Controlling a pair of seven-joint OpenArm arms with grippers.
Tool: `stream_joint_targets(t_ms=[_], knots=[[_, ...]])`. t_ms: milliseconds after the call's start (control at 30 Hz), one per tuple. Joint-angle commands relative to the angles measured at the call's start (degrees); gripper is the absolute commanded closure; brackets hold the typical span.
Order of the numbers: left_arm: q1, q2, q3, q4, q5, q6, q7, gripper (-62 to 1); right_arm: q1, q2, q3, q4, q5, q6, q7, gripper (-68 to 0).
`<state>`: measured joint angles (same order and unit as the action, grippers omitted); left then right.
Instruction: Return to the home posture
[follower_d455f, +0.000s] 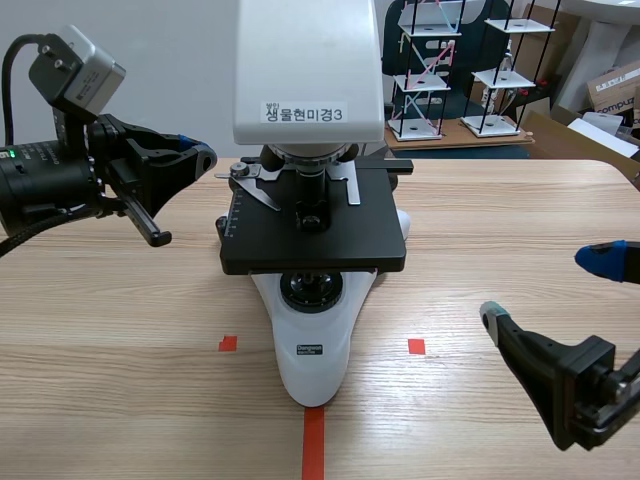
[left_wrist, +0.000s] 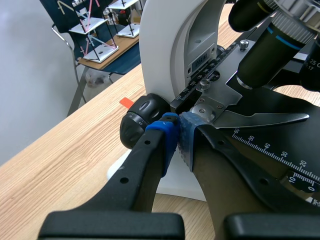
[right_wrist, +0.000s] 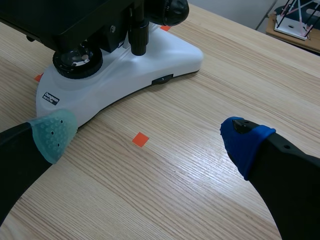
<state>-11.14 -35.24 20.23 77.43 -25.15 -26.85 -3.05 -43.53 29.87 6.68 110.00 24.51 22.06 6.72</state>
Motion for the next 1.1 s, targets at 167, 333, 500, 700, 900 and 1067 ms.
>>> stream_joint_targets(t_ms=[167, 333, 500, 700, 900, 1067], knots=[[-0.13, 0.13, -0.2, 0.57, -0.61, 0.09, -0.76, -2.9, 0.5, -0.04, 0.07, 0.52, 0.37, 0.07, 0.85, -63.8], [-0.13, 0.13, -0.2, 0.57, -0.61, 0.09, -0.79, -2.9, 0.5, -0.04, 0.07, 0.52, 0.37, 0.07, 0.85, -63.8], [-0.13, 0.13, -0.2, 0.57, -0.61, 0.09, -0.79, -3.0, 0.5, -0.04, 0.07, 0.52, 0.37, 0.07, 0.85, -63.8], [-0.13, 0.11, -0.22, 0.57, -0.61, 0.09, -0.94, -3.0, 0.5, -0.04, 0.07, 0.52, 0.37, 0.07, 0.85, -63.8], [-0.13, -0.17, -0.28, 0.57, -0.61, 0.09, -1.88, -3.2, 0.5, -0.04, 0.07, 0.52, 0.37, 0.07, 0.85, -63.8], [-0.11, -1.27, -0.35, 0.59, -0.87, 0.09, -2.67, -3.2, 0.5, -0.04, 0.07, 0.52, 0.37, 0.07, 0.85, -63.8]])
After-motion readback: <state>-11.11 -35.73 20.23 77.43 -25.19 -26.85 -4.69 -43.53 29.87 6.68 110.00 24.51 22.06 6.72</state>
